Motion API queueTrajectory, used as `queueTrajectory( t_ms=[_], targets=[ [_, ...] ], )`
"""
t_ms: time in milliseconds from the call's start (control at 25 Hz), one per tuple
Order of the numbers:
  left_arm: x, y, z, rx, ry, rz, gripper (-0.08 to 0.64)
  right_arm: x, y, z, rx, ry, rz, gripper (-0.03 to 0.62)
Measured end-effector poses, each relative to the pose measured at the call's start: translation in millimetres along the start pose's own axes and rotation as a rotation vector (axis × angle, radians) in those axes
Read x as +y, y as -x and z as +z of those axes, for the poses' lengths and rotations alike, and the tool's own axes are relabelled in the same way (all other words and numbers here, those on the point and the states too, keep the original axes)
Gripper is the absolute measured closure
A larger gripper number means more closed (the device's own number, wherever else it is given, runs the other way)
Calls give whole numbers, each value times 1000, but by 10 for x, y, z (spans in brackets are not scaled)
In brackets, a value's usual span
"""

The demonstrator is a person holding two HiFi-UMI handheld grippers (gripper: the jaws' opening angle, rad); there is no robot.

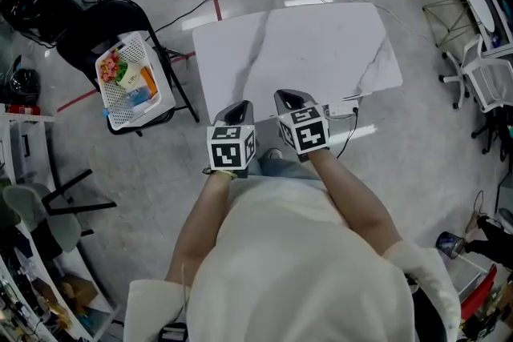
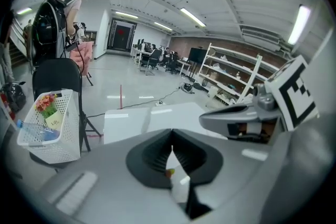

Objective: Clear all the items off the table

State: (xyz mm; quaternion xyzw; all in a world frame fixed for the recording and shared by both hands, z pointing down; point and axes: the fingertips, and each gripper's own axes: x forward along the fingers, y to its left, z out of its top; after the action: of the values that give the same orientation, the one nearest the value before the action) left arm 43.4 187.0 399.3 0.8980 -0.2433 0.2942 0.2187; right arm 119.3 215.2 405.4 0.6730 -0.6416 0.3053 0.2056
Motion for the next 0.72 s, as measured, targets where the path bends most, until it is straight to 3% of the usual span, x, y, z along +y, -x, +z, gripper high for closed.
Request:
queueTrajectory(
  t_ms=[720],
  targets=[
    [-442,-27,-44,8,-112,-61,551,-277,390,-182,-42,-31,-56,594]
  ],
)
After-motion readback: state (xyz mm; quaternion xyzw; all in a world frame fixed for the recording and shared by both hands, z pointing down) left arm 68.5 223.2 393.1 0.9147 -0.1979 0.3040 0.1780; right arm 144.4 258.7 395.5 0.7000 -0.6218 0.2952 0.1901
